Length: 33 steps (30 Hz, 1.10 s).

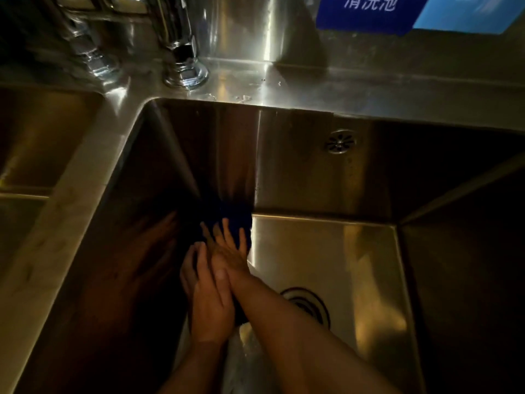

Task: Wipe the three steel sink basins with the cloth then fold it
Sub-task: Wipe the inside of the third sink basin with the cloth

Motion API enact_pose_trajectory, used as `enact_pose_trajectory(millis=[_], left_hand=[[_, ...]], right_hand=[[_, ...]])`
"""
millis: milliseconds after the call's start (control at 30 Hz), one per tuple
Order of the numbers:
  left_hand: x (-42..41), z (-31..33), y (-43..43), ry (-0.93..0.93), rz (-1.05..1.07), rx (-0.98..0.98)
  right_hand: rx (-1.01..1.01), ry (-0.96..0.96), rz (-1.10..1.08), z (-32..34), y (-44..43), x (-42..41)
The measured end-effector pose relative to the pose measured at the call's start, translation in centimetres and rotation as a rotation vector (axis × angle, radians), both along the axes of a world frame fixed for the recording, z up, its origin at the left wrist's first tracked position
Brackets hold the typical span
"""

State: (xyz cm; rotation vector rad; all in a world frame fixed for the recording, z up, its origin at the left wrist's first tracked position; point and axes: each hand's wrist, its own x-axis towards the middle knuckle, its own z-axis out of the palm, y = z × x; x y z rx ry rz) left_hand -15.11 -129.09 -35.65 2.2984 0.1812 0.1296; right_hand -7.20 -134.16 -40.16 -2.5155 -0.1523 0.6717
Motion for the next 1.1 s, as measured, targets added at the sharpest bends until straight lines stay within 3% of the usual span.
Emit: enact_pose_trajectory(millis=[67, 133, 167, 233, 300, 400, 467, 533, 667, 700, 833, 967, 1100], left_hand=[[0.6, 0.5, -0.8, -0.035, -0.010, -0.020], [1.8, 1.1, -1.7, -0.084, -0.031, -0.026], [2.7, 1.2, -1.9, -0.104, -0.049, 0.016], [4.5, 0.8, -2.1, -0.097, -0.132, 0.202], [6.3, 0.1, -1.6, 0.044, -0.271, 0.471], [7.5, -1.5, 0.1, 0.358, -0.506, 0.806], [6.6, -2.0, 1.1, 0.446, -0.656, 0.923], [4.9, -1.9, 1.7, 0.494, -0.770, 0.971], [-1.6, -1.5, 3.4, 0.703, -0.986, 0.985], [-4.2, -1.7, 3.9, 0.641, -1.012, 0.968], [-13.1, -3.2, 7.3, 0.072, -1.017, 0.898], [-13.8, -4.2, 8.0, -0.085, -1.051, 1.000], [-13.1, -4.3, 7.8, -0.048, -1.038, 0.963]], right_hand=[[0.257, 0.097, -0.057, 1.5, -1.7, 0.0], [0.553, 0.017, -0.284, 3.7, -4.0, -1.4], [0.548, -0.160, -0.371, 4.4, -5.6, -2.7], [0.306, -0.534, -0.394, 4.7, -9.6, -6.1], [0.046, -0.609, -0.407, 3.8, -14.2, -9.8], [-0.274, -0.330, -0.430, 1.9, -20.2, -15.6], [-0.460, -0.089, -0.365, 0.7, -22.6, -18.6], [-0.521, 0.062, -0.274, -0.3, -24.0, -19.9], [-0.500, 0.137, -0.225, 0.1, -24.1, -19.7], [-0.494, 0.137, -0.224, 0.3, -24.0, -19.7], [-0.491, 0.151, -0.227, 0.8, -23.7, -19.5], [-0.503, 0.098, -0.250, 0.4, -23.8, -19.8], [-0.521, -0.006, -0.298, 0.6, -22.9, -20.2]])
